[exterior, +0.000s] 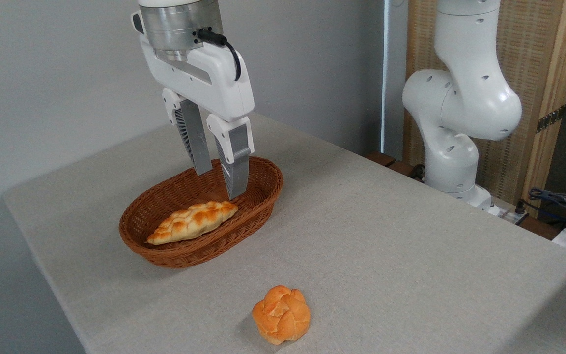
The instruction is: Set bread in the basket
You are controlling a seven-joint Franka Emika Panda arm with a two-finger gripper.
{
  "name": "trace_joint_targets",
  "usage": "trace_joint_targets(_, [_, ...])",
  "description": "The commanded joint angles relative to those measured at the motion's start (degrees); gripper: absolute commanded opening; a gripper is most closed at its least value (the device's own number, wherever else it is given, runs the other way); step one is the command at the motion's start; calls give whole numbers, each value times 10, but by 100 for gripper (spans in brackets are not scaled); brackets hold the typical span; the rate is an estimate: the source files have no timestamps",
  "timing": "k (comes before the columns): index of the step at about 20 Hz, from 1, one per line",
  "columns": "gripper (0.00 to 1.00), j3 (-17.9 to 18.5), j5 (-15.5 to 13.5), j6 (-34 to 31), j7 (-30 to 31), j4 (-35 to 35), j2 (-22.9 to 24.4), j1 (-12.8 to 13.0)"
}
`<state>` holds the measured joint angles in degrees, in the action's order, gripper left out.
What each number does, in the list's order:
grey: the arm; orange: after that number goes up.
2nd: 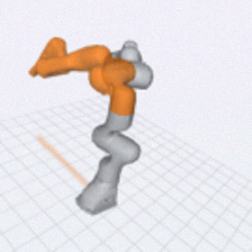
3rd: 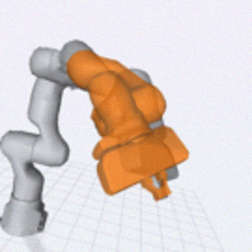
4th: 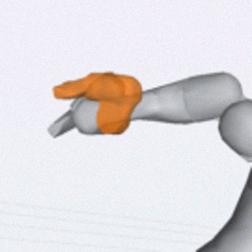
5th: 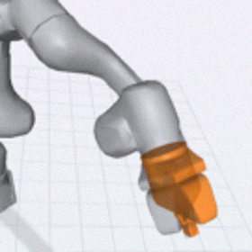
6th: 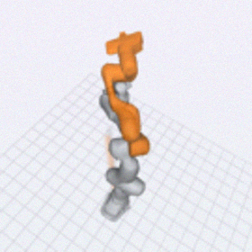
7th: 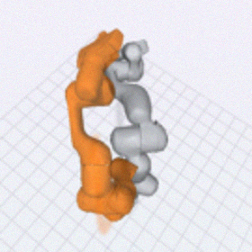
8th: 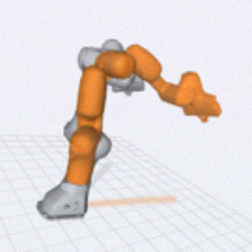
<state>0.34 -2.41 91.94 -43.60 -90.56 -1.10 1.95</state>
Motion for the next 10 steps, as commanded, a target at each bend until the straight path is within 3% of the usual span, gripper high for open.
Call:
trace_joint_targets(1, [100, 17, 0, -26, -3, -12, 14, 3])
trace_joint_targets(10, [100, 18, -2, -26, -4, -11, 13, 4])
